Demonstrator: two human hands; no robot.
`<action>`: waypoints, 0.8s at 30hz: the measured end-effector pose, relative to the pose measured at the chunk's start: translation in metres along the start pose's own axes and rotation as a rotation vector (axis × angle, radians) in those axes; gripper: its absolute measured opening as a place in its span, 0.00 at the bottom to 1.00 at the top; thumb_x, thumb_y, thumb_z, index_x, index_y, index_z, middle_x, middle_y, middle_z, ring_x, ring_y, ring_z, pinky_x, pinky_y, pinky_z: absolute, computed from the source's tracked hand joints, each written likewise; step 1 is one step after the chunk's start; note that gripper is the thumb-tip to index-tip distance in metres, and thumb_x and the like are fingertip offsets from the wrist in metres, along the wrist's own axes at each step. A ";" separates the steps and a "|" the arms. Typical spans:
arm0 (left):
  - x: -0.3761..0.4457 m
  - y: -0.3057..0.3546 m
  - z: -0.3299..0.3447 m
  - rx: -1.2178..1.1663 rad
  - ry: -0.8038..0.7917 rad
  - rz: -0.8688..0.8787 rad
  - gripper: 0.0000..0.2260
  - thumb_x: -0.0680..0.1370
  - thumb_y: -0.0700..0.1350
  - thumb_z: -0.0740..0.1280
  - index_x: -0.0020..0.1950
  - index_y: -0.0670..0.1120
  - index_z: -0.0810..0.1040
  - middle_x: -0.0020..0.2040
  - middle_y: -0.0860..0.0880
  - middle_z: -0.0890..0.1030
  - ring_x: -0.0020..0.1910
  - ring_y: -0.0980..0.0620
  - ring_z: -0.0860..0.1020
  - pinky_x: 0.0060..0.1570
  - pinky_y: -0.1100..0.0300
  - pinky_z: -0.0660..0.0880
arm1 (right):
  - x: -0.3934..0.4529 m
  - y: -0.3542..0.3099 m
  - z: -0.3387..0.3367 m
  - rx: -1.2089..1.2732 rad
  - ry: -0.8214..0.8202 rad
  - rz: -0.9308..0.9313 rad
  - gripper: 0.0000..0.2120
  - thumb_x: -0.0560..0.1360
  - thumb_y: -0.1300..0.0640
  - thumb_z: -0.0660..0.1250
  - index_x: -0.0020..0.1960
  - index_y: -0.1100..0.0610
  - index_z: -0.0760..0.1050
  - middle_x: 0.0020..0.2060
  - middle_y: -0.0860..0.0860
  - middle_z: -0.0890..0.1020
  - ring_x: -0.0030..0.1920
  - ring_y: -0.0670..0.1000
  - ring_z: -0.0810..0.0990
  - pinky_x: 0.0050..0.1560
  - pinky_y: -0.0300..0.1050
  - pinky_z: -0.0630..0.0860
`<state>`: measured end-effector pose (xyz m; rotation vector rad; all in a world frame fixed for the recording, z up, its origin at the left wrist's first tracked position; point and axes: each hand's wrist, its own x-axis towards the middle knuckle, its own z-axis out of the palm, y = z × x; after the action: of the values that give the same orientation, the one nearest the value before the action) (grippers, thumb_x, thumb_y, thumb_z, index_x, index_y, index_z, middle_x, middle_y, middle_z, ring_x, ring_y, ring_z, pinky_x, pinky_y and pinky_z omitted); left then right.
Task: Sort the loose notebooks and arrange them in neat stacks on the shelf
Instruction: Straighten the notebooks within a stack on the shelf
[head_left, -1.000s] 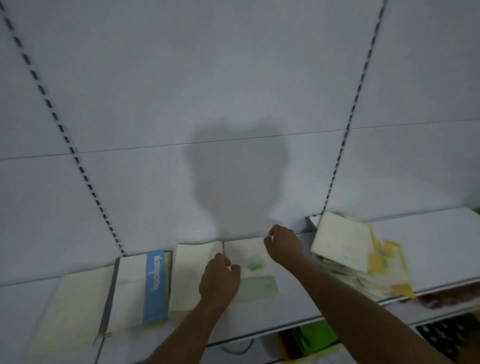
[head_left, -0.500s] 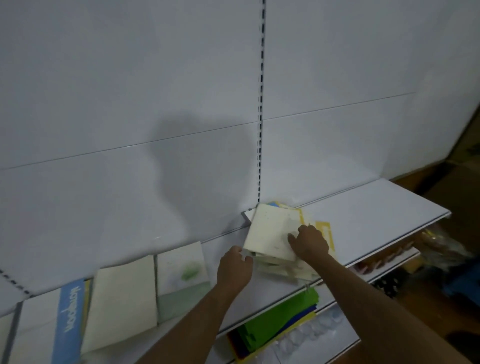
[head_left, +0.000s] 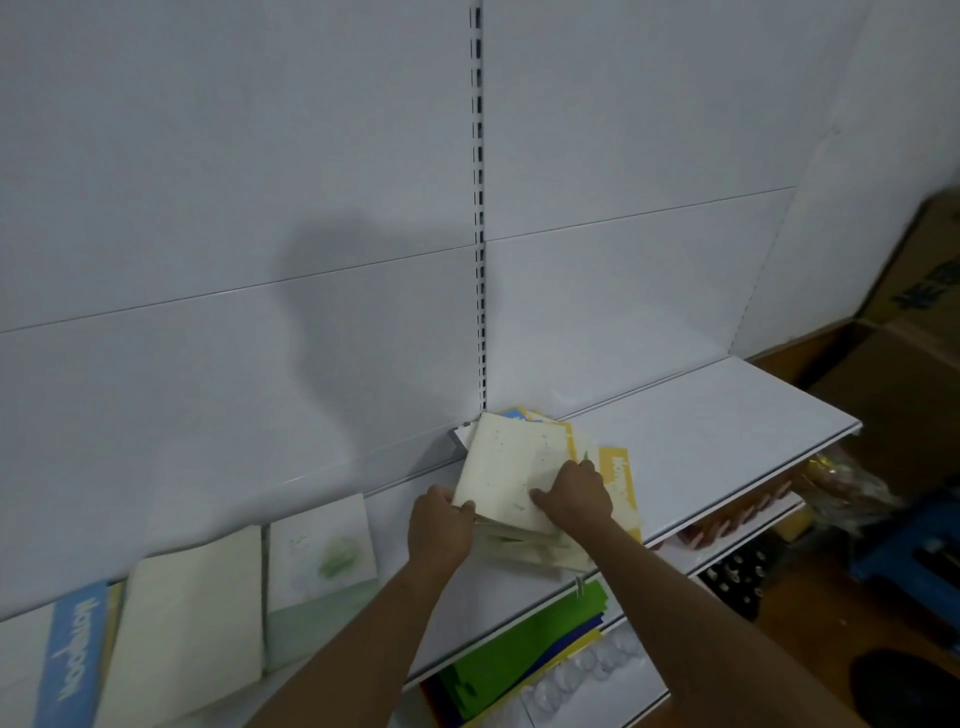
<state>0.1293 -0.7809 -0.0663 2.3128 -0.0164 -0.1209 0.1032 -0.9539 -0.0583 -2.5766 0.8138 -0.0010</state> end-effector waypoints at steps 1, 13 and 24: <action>-0.002 0.000 0.000 -0.014 0.001 0.004 0.12 0.76 0.46 0.67 0.54 0.40 0.74 0.52 0.43 0.79 0.51 0.44 0.78 0.52 0.54 0.75 | -0.001 0.000 0.000 0.006 -0.010 0.002 0.27 0.73 0.43 0.67 0.62 0.62 0.69 0.61 0.58 0.71 0.63 0.58 0.70 0.56 0.52 0.73; -0.035 -0.036 -0.036 -0.494 -0.155 -0.202 0.08 0.73 0.31 0.63 0.46 0.42 0.69 0.49 0.41 0.78 0.42 0.45 0.83 0.40 0.57 0.79 | -0.027 -0.035 0.017 0.256 0.122 0.079 0.18 0.77 0.51 0.58 0.58 0.65 0.71 0.56 0.62 0.77 0.58 0.61 0.76 0.55 0.51 0.72; -0.056 -0.145 -0.152 -0.603 -0.026 -0.246 0.07 0.76 0.32 0.63 0.47 0.43 0.67 0.48 0.40 0.79 0.33 0.53 0.82 0.34 0.63 0.78 | -0.082 -0.158 0.063 0.466 0.067 -0.204 0.11 0.74 0.57 0.65 0.53 0.62 0.71 0.43 0.56 0.78 0.47 0.58 0.79 0.42 0.44 0.71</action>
<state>0.0839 -0.5682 -0.0664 1.7028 0.2579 -0.2441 0.1300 -0.7684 -0.0407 -2.2088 0.4957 -0.3043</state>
